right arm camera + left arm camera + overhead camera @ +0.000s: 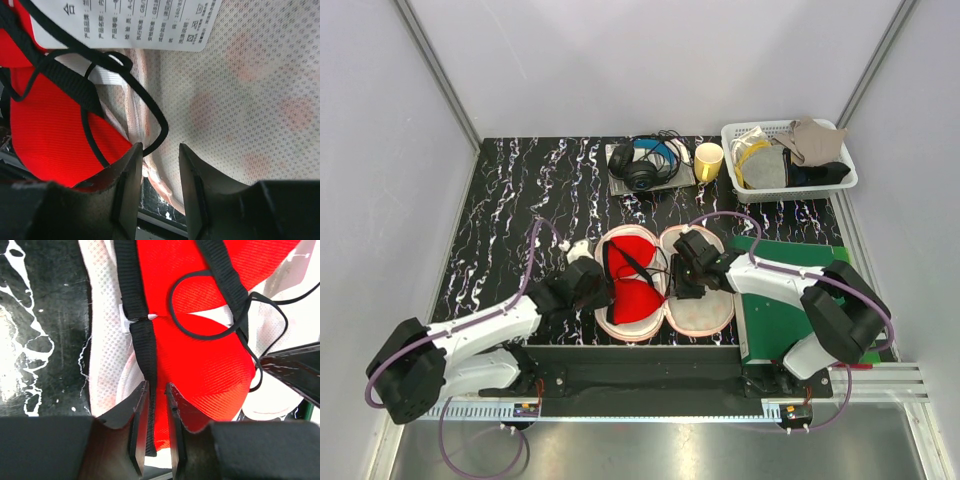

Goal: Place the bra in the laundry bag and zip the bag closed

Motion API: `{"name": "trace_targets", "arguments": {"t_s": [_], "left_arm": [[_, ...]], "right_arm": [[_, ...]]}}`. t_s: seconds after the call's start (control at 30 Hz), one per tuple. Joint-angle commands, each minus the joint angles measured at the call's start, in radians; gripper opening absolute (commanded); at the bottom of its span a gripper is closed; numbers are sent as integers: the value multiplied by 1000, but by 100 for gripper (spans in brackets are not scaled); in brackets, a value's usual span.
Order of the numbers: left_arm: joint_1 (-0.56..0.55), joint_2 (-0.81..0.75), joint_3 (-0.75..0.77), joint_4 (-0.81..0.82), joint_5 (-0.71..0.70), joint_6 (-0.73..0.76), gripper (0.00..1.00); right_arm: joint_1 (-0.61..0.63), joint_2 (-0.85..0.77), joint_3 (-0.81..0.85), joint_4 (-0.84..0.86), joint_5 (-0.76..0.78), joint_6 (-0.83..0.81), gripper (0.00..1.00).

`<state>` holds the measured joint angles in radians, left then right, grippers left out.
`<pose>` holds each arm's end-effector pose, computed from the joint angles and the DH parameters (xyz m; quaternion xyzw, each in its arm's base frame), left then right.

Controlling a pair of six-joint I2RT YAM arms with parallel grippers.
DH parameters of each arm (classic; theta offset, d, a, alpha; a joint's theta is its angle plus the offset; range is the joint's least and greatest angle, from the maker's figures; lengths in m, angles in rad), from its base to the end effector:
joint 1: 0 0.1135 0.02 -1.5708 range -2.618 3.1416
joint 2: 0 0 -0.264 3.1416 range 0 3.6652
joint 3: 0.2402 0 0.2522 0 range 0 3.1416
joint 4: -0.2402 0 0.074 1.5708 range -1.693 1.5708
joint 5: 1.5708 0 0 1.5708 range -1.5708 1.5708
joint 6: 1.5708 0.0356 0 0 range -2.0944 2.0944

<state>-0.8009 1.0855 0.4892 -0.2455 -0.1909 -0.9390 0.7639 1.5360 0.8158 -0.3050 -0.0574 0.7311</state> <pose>0.1481 -0.1431 0.1778 -0.0981 0.9255 -0.2138 0.2969 0.2090 0.2030 0.1672 -0.0235 0.9624 0.2033 0.1787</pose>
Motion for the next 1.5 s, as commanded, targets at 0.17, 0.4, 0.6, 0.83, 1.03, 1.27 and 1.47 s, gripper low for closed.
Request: {"name": "trace_targets", "arguments": {"t_s": [0.17,0.4,0.6,0.83,1.03,1.27,1.47], "left_arm": [[0,-130,138,-133,-218,124,31],[175,0,219,-48,-142,250,32],[246,201,307,86,14,273,25],[246,376,302,202,119,226,24],[246,415,293,203,110,264,26],[166,234,276,164,10,310,27],[111,229,278,213,157,290,25]], "right_arm": [[-5,-73,3,-25,36,-12,43],[-18,-102,46,-92,117,-47,45],[-40,-135,43,-138,231,-1,47],[-133,-234,43,-224,288,-35,72],[-235,-220,66,-221,216,-133,78],[-233,-81,148,-125,-8,-231,84],[-235,13,146,3,-41,-236,55]]}}
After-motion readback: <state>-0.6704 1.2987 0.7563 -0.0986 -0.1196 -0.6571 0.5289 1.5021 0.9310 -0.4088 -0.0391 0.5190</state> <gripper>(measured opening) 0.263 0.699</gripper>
